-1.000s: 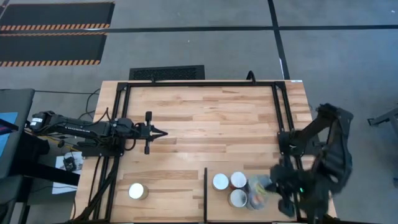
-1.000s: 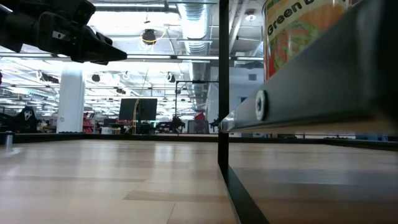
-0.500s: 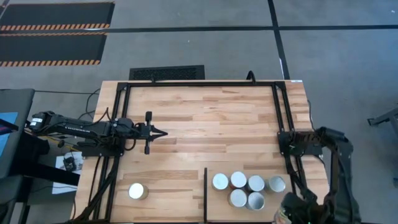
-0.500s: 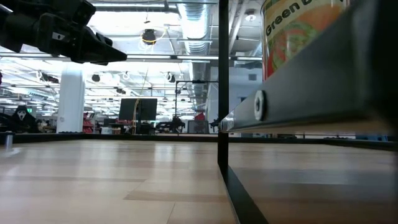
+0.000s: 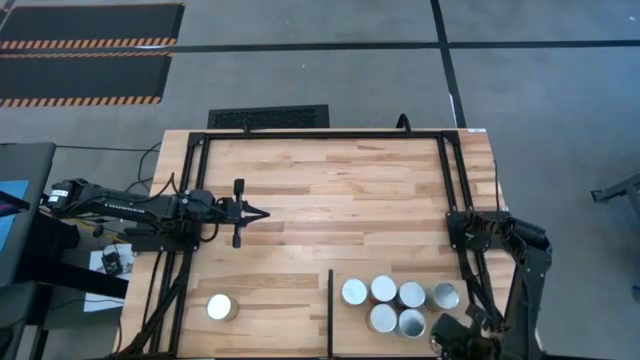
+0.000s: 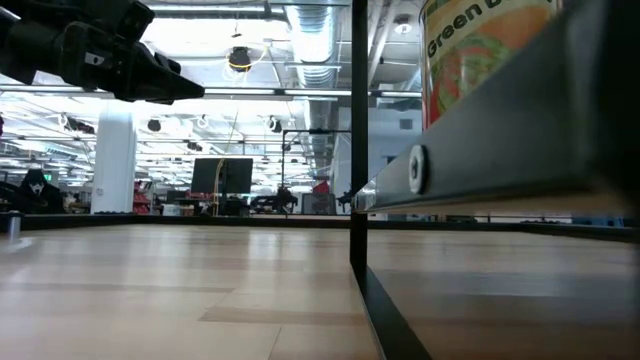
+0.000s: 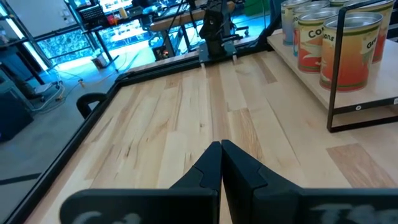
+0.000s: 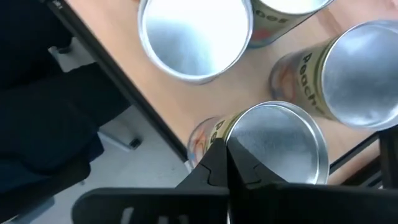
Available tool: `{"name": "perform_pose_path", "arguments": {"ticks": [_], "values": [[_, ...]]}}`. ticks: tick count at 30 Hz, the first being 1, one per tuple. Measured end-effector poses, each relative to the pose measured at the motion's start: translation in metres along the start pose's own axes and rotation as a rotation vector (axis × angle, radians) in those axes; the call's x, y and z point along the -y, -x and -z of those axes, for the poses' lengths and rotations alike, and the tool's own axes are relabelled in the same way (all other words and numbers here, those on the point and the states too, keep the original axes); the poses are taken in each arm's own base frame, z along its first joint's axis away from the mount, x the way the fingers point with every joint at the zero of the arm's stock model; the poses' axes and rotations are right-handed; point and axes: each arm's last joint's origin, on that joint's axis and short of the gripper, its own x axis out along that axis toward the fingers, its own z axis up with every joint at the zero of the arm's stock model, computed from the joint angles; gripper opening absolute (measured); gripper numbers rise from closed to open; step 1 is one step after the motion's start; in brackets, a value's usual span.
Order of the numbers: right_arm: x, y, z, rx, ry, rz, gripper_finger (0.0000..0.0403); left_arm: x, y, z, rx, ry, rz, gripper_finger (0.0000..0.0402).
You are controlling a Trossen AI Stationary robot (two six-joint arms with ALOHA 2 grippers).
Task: Pick and place cans onto a shelf
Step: Put the canned peaches on the shelf aligned with the other canned peaches
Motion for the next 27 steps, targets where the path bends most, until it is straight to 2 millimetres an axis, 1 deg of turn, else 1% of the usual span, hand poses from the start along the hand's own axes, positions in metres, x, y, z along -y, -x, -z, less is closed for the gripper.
{"name": "perform_pose_path", "arguments": {"ticks": [6,13,27], "values": [[-0.001,-0.009,-0.004,-0.001,-0.008,0.038,0.0003,0.0,0.0,0.0,0.0,-0.003,0.0,0.0001],[-0.001,-0.01,-0.004,-0.003,-0.007,0.042,0.0004,0.0,0.0,0.0,0.0,-0.003,0.0,0.0001],[-0.005,-0.015,-0.021,-0.028,0.019,0.061,0.0005,0.0,0.0,0.0,0.0,-0.004,0.0,0.0001]]}}
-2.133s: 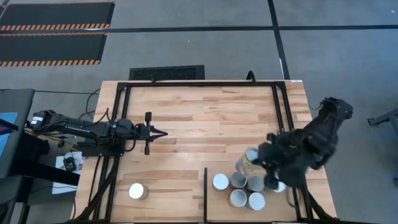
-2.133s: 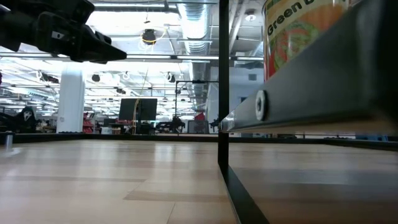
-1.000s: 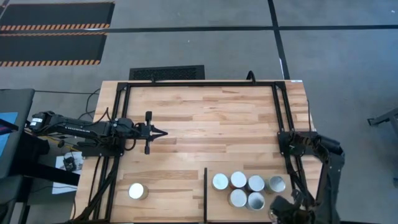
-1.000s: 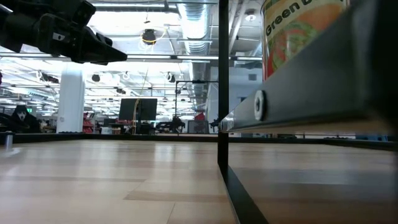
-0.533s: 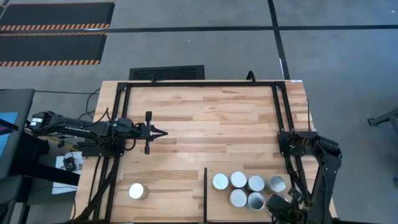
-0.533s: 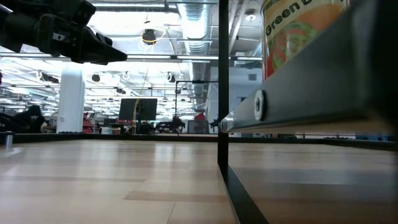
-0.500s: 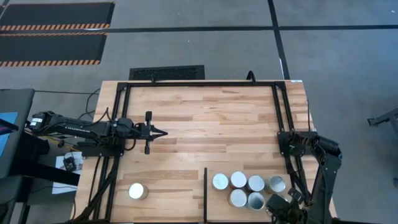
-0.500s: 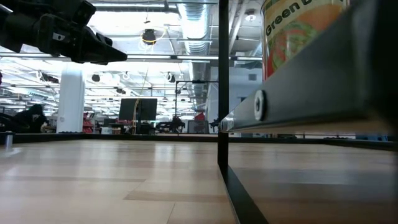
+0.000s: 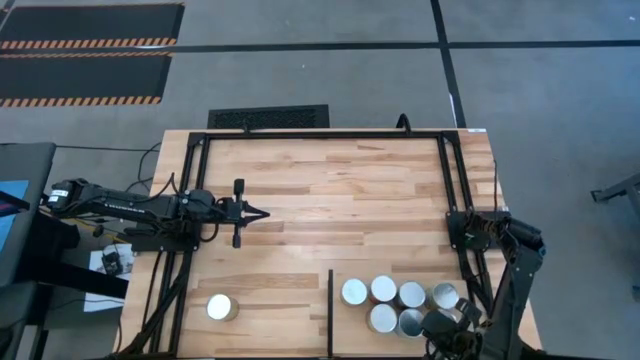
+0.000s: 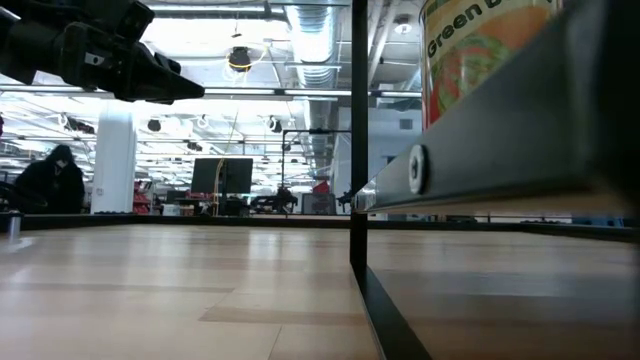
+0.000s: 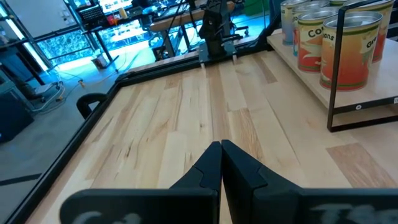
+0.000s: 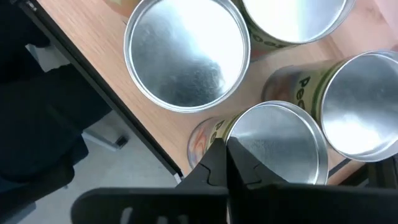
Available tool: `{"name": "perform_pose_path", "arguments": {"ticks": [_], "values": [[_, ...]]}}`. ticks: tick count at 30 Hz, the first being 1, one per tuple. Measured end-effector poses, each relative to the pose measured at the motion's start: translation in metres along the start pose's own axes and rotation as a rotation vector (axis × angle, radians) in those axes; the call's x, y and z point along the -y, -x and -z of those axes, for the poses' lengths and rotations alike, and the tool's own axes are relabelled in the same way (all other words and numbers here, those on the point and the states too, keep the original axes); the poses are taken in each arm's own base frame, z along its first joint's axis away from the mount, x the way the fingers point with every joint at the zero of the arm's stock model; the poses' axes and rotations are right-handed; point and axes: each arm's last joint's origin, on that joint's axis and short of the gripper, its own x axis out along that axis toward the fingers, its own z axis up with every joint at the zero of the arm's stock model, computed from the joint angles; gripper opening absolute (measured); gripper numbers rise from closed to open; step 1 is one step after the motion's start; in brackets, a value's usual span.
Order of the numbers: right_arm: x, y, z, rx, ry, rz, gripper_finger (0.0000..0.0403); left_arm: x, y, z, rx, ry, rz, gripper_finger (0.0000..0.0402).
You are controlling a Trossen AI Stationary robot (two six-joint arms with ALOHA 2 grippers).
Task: Pick and place cans onto a shelf
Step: Put the canned peaches on the shelf aligned with the other canned peaches, then put the canned green beans on the shelf aligned with the other canned green beans
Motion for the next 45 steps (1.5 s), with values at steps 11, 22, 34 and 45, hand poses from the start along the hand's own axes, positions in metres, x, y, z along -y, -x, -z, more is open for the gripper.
{"name": "perform_pose_path", "arguments": {"ticks": [11,22,34,45], "values": [[-0.001,0.0,-0.001,-0.028,-0.005,0.003,0.0041,0.0,0.0,0.0,0.0,0.0,0.0,0.0001],[-0.001,-0.001,-0.003,-0.029,-0.01,-0.001,0.0062,0.0,0.0,0.0,0.0,0.0,0.0,0.0001],[-0.006,0.014,0.01,-0.147,0.003,-0.098,0.0014,0.0,0.0,0.0,0.0,-0.005,0.001,0.0001],[-0.003,-0.006,0.038,-0.224,-0.012,-0.046,0.0006,0.0,0.0,0.0,-0.001,-0.005,0.001,0.0001]]}}
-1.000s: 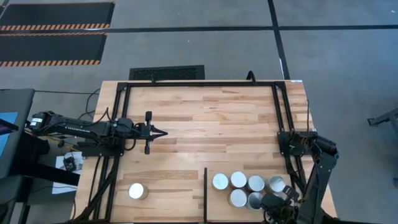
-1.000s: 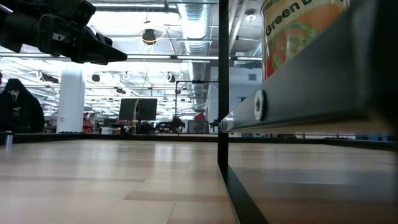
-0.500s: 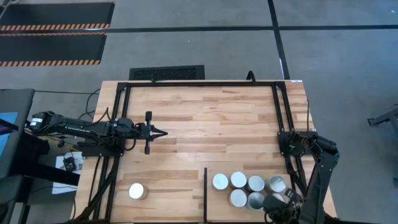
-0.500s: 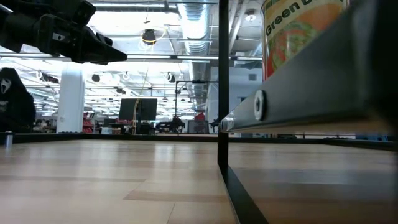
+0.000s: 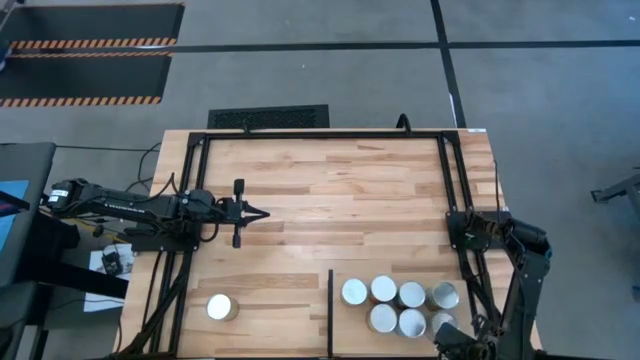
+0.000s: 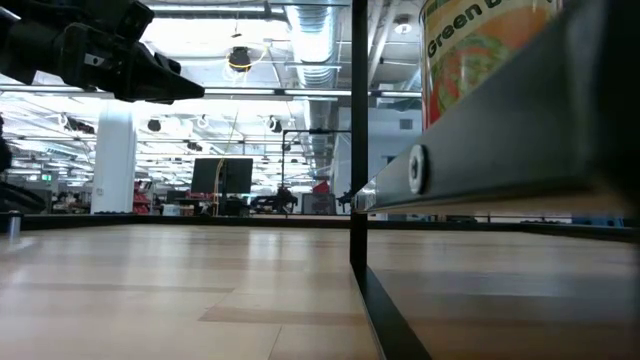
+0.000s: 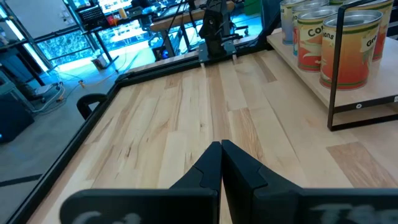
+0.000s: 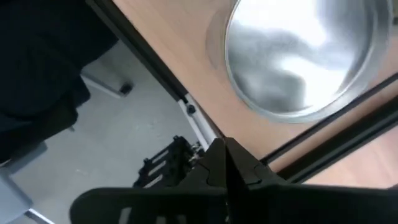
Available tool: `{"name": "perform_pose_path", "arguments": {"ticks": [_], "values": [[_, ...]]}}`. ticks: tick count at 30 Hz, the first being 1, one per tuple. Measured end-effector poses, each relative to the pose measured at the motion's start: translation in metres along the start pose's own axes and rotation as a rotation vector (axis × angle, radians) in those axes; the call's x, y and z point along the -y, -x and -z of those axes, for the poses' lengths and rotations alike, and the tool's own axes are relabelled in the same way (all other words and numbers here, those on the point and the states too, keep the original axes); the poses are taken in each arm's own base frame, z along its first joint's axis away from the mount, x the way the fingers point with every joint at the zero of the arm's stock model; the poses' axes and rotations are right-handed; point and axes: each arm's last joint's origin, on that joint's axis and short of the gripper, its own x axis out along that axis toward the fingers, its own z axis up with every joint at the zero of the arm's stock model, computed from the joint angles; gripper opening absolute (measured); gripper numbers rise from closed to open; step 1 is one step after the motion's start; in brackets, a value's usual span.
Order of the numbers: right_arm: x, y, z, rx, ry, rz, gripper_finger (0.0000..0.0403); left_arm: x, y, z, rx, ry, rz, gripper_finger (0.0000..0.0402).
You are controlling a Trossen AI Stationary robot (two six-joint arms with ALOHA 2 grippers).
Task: Pick and place cans onto a shelf
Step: Put the canned green beans on the shelf aligned with the other canned green beans
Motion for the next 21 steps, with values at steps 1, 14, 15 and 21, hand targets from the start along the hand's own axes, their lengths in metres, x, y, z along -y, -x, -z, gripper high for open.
{"name": "perform_pose_path", "arguments": {"ticks": [1,14,15,21], "values": [[0.001,-0.001,0.0,-0.004,0.001,0.009,0.0006,0.0,0.0,0.0,0.0,0.0,0.0,0.0001],[0.003,0.023,-0.012,0.096,0.068,-0.069,0.0005,0.0,0.0,0.0,0.0,0.011,0.007,0.0001],[0.004,0.029,-0.014,0.155,0.086,-0.101,0.0004,0.0,0.0,-0.001,-0.008,0.019,0.009,0.0001],[0.016,0.064,-0.038,0.646,0.342,-0.186,0.0003,0.006,0.003,-0.018,-0.096,0.088,0.094,0.0001]]}}
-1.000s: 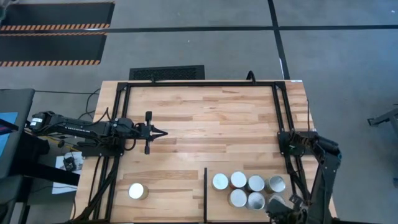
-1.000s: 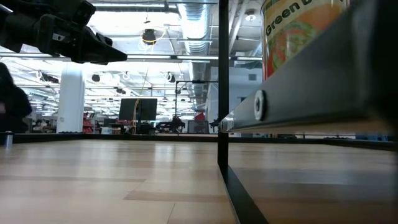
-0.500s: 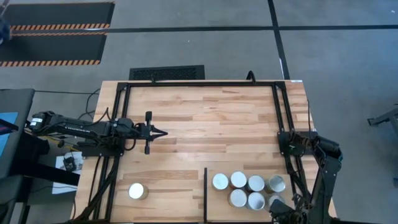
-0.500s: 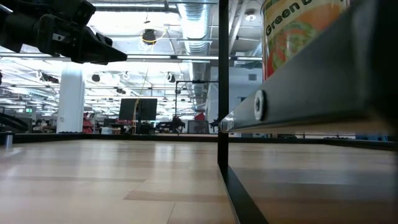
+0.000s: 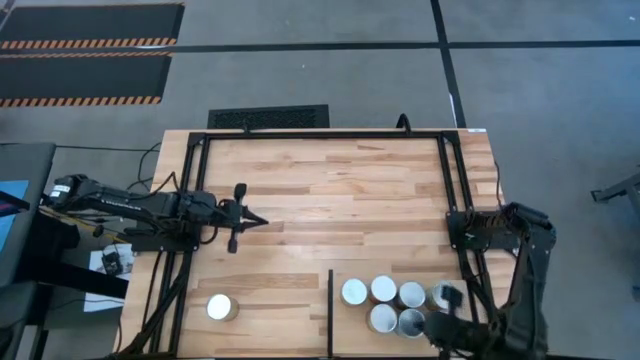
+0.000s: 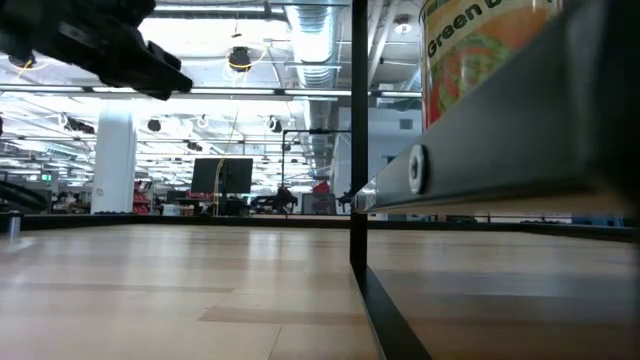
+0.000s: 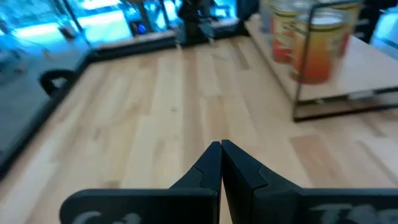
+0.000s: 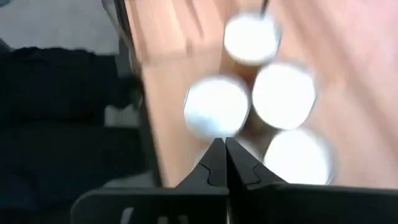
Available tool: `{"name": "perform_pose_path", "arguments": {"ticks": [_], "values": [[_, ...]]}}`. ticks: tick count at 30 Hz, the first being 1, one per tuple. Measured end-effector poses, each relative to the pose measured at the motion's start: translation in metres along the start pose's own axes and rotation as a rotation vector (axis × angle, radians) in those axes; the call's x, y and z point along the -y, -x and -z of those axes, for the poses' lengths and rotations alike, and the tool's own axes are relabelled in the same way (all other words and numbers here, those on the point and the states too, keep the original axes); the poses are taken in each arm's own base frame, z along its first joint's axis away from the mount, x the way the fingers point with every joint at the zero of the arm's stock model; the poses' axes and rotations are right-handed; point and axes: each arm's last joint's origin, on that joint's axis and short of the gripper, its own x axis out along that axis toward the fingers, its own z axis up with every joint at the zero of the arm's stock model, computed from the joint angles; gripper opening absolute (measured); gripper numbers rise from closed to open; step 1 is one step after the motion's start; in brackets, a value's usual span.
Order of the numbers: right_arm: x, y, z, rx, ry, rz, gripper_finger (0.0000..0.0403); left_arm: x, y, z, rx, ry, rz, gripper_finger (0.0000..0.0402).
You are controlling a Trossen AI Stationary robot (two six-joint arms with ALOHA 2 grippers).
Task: Pick and place cans onto a shelf
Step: Put the canned green beans on the shelf aligned with the other canned green beans
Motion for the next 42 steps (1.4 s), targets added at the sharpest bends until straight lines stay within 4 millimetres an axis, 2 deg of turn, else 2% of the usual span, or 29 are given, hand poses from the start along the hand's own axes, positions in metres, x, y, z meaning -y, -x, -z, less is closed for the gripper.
{"name": "perform_pose_path", "arguments": {"ticks": [5,10,14,18,24,28,33,38,42], "values": [[0.014,-0.005,-0.029,0.152,0.233,-0.004,0.0002,0.014,0.006,-0.013,-0.044,0.002,0.037,0.0001],[0.036,-0.034,-0.053,0.201,0.347,-0.089,0.0001,0.029,0.013,-0.022,-0.082,0.012,0.044,0.0001],[0.064,-0.067,-0.069,0.269,0.414,-0.253,0.0001,0.038,0.018,-0.027,-0.096,0.025,0.044,0.0001],[0.099,-0.095,-0.087,0.425,0.501,-0.409,0.0,0.046,0.02,-0.03,-0.122,0.04,0.05,0.0001],[0.152,-0.126,-0.111,0.633,0.641,-0.495,0.0,0.056,0.017,-0.038,-0.205,0.054,0.056,0.0001],[0.179,-0.137,-0.126,0.717,0.703,-0.482,0.0,0.065,0.013,-0.05,-0.309,0.088,0.058,0.0001],[0.202,-0.143,-0.141,0.775,0.744,-0.46,0.0002,0.087,0.011,-0.072,-0.447,0.104,0.061,0.0001],[0.214,-0.146,-0.146,0.777,0.752,-0.451,0.0001,0.116,0.009,-0.092,-0.566,0.118,0.034,0.0001],[0.216,-0.147,-0.147,0.78,0.758,-0.441,0.0002,0.143,0.011,-0.1,-0.67,0.146,0.007,0.0001]]}}
